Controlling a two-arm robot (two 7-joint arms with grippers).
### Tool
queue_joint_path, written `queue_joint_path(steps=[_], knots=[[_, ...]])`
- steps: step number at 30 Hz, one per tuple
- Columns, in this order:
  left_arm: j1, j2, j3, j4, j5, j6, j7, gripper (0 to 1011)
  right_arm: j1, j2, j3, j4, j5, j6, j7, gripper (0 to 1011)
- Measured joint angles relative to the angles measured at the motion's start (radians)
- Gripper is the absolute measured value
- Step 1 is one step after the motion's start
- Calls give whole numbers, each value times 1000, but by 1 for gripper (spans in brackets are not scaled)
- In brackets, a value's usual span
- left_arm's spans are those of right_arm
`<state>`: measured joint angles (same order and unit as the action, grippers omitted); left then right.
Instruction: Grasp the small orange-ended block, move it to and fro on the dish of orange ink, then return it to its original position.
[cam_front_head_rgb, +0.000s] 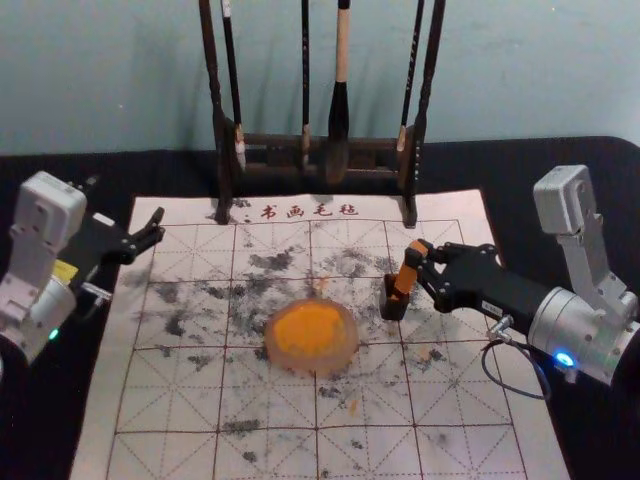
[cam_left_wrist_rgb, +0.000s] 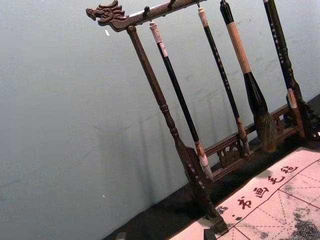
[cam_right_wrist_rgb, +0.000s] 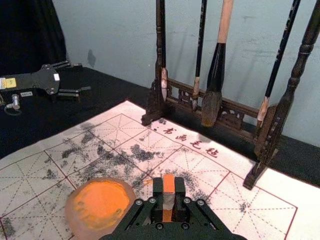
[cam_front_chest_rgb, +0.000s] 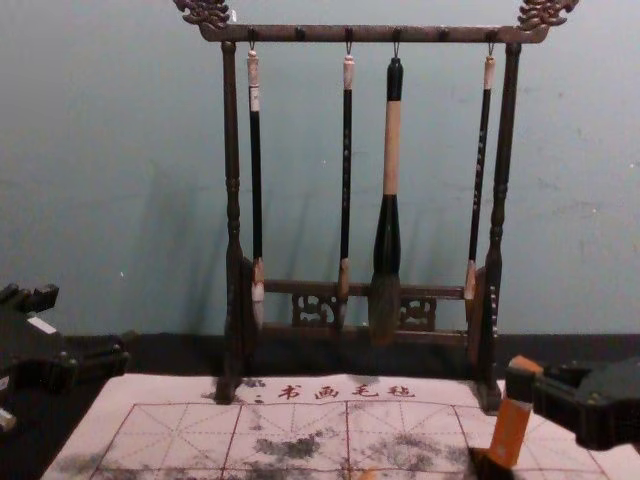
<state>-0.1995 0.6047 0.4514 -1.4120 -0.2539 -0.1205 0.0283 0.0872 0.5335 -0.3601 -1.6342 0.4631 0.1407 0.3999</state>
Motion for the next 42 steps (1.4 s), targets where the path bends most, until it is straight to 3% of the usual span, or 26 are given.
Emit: queue_joint_path(steps=[42], knots=[[0,0,0,0,0,0,0,1001,24,-46,-1,60,-19,7,-3,126]])
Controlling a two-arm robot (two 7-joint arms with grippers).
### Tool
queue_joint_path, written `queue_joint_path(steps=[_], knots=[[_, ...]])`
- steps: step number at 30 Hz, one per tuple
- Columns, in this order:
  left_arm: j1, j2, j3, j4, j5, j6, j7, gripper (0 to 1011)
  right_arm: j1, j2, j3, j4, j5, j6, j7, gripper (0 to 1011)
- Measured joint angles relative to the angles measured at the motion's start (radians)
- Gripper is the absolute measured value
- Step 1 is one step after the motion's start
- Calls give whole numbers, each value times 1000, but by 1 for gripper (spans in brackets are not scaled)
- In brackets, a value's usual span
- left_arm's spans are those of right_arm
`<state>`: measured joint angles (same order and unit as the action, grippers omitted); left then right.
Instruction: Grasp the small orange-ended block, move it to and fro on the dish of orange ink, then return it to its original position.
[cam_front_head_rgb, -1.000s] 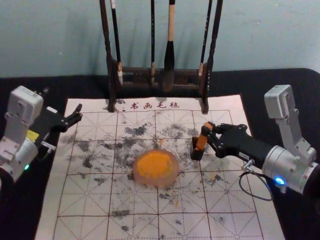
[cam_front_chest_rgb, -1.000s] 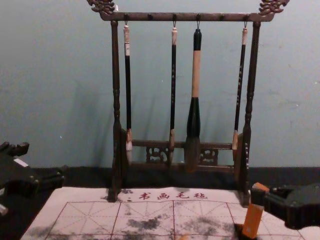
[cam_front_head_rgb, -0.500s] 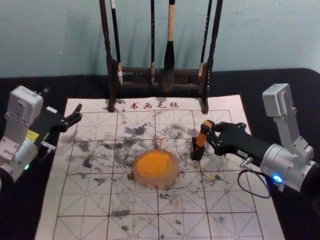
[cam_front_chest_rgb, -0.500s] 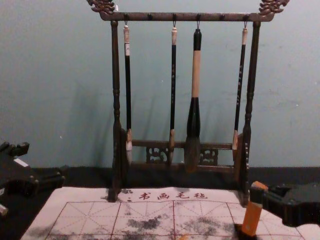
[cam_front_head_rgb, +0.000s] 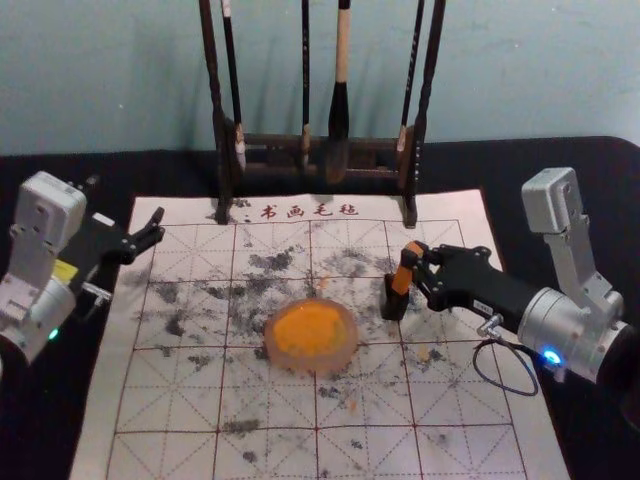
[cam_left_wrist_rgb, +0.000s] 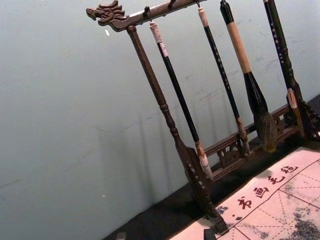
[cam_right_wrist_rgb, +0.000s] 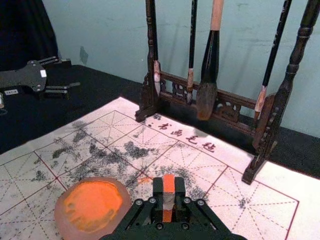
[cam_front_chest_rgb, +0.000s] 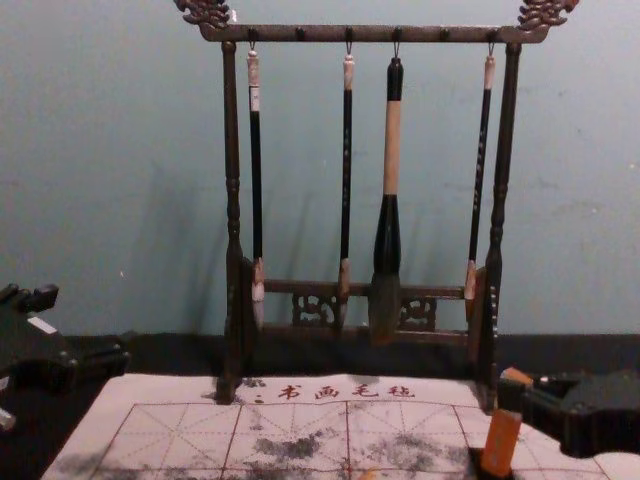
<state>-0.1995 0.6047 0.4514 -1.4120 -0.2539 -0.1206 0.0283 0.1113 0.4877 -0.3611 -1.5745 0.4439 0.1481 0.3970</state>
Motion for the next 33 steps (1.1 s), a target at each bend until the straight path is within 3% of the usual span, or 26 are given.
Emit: queue_joint_path(steps=[33], knots=[[0,0,0,0,0,0,0,1001,-13,-35,-12,41,-15,9,-18,126]])
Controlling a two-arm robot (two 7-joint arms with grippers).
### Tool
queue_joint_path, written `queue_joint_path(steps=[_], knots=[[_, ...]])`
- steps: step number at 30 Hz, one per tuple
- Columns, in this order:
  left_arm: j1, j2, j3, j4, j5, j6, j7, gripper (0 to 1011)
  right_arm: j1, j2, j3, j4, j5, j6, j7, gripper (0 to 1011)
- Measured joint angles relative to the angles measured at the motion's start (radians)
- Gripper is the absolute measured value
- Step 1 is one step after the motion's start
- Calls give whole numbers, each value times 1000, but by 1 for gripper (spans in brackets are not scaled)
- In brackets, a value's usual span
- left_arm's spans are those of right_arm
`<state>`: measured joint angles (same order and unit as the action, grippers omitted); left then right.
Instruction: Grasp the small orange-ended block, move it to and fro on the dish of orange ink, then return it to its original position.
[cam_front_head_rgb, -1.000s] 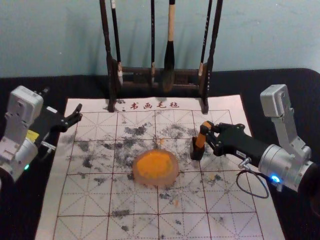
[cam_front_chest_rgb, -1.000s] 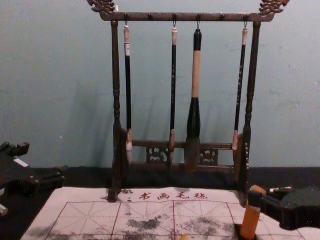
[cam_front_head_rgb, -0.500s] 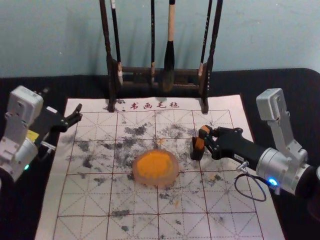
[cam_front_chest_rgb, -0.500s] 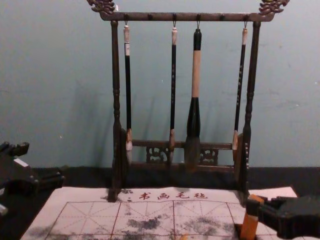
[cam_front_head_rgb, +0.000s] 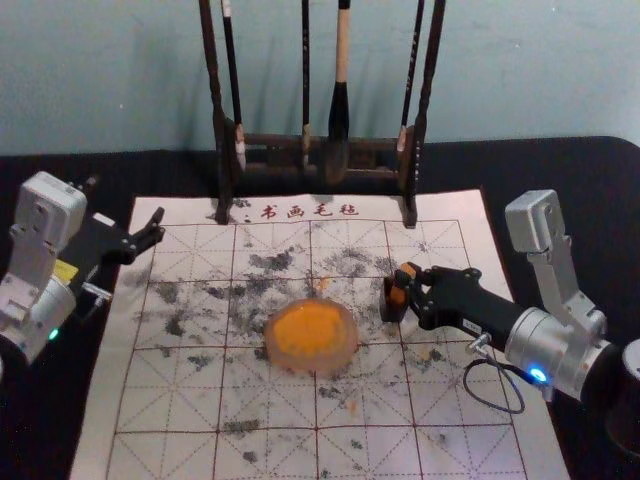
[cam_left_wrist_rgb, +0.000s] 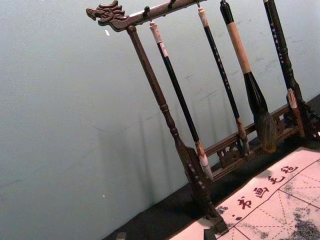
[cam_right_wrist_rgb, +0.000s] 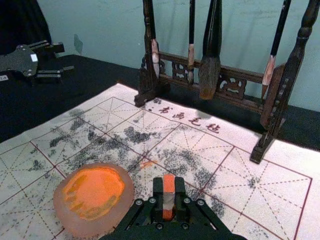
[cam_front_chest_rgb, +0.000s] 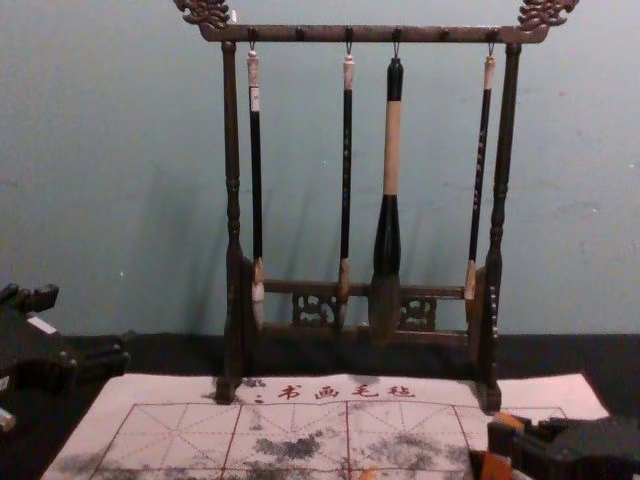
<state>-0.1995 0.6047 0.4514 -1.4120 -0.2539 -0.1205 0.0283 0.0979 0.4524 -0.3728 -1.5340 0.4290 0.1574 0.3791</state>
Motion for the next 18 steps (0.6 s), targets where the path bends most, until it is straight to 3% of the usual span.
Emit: queue_joint_path(steps=[18], knots=[[0,0,0,0,0,0,0,1001,-9,-9,1,5,-11,2,-15,126]])
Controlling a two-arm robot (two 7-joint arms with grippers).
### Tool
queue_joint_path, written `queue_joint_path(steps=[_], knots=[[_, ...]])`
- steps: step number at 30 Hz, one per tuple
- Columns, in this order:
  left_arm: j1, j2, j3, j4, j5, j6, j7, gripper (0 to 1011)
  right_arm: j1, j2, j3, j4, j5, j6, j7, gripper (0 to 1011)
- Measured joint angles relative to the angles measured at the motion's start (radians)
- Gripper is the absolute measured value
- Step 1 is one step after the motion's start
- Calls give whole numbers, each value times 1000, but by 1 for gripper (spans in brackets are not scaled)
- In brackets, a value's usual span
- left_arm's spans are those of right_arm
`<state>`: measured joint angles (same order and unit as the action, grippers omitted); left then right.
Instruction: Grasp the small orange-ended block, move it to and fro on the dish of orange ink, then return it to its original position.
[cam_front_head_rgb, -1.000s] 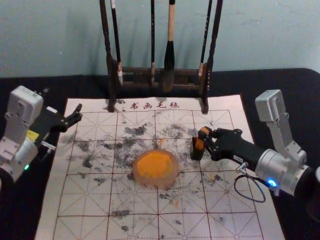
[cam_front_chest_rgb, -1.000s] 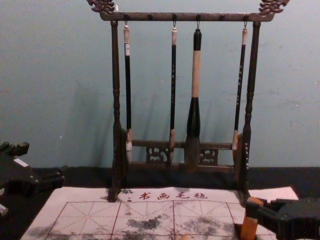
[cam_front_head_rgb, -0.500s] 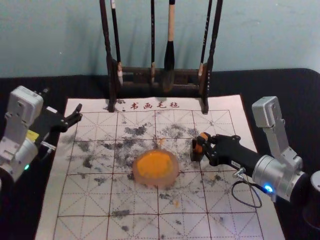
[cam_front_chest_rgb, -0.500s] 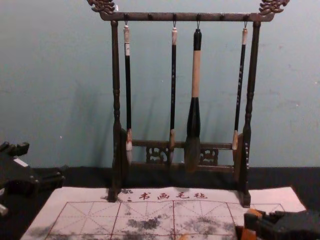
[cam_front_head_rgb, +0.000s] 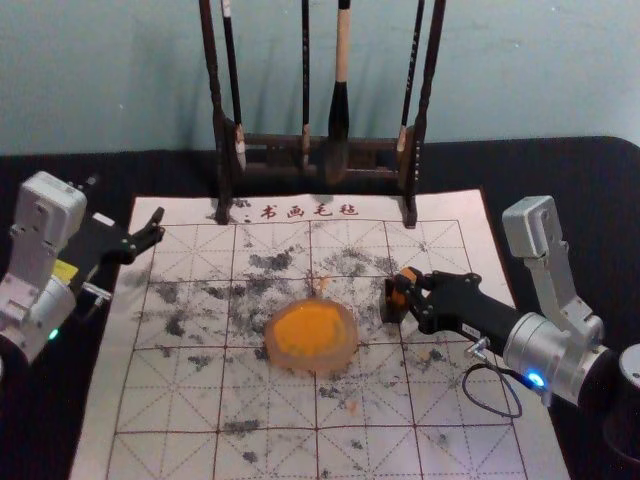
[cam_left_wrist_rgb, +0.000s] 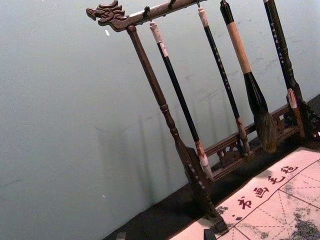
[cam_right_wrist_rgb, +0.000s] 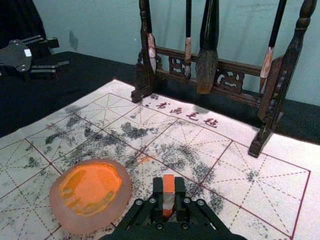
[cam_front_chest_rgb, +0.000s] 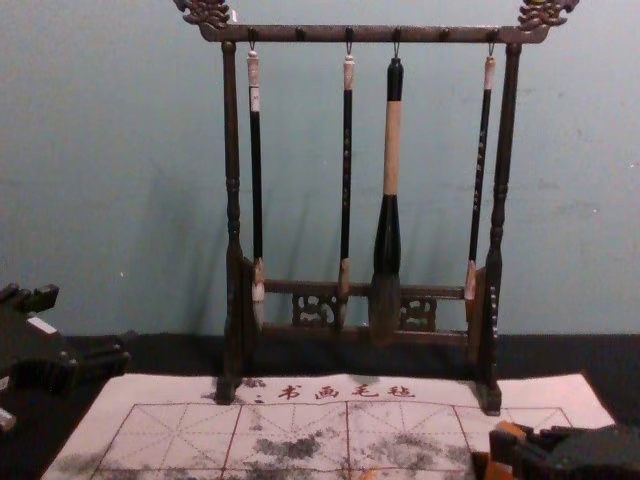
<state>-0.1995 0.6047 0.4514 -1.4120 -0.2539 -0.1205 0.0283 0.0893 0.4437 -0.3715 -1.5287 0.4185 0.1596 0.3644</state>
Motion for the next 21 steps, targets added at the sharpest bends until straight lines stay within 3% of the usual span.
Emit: queue_joint_path(steps=[13,16,21], knots=[[0,0,0,0,0,0,0,1001,1,1,0,0,1,0,2,140],[0,0,0,0,0,0,0,1001,1,1,0,0,2,0,3,286],[0,0,0,0,0,0,0,1001,1,2,0,-1,2,0,3,431]])
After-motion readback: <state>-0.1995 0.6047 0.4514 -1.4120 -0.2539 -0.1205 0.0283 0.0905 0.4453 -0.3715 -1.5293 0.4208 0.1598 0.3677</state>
